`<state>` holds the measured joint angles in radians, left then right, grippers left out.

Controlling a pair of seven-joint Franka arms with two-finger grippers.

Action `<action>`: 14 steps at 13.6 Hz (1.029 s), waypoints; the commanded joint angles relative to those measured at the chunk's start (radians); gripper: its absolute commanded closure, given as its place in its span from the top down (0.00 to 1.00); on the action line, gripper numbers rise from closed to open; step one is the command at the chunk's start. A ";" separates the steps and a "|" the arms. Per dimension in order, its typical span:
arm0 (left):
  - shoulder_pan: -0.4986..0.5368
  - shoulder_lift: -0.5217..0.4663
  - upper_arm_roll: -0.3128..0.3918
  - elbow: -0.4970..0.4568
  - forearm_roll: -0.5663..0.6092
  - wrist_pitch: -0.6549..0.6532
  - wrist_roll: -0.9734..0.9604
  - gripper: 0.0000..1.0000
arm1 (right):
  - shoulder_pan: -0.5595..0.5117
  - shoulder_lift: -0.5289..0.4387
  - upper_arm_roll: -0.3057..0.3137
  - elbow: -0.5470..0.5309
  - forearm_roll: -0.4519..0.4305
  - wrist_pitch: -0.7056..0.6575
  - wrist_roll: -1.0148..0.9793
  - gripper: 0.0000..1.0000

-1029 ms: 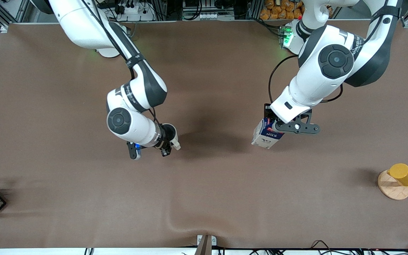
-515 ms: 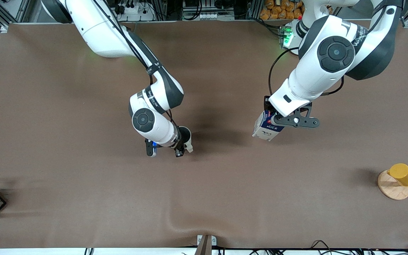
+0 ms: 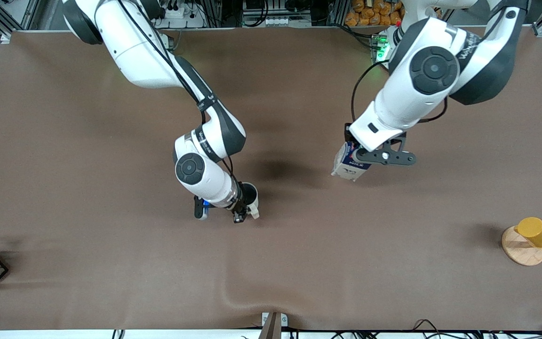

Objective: Place milk next to cup
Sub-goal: 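Carry the mug with the right gripper while the left gripper carries the carton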

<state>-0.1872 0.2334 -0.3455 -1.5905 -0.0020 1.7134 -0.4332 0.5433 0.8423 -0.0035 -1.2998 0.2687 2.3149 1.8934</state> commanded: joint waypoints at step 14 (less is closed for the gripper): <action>-0.005 -0.034 -0.108 -0.071 0.017 -0.080 -0.160 0.37 | -0.062 -0.021 0.000 0.166 0.003 -0.253 0.027 1.00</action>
<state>-0.1924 0.2311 -0.4325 -1.6389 -0.0018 1.6485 -0.5643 0.5076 0.8540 -0.0111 -1.1803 0.2688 2.1662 1.9084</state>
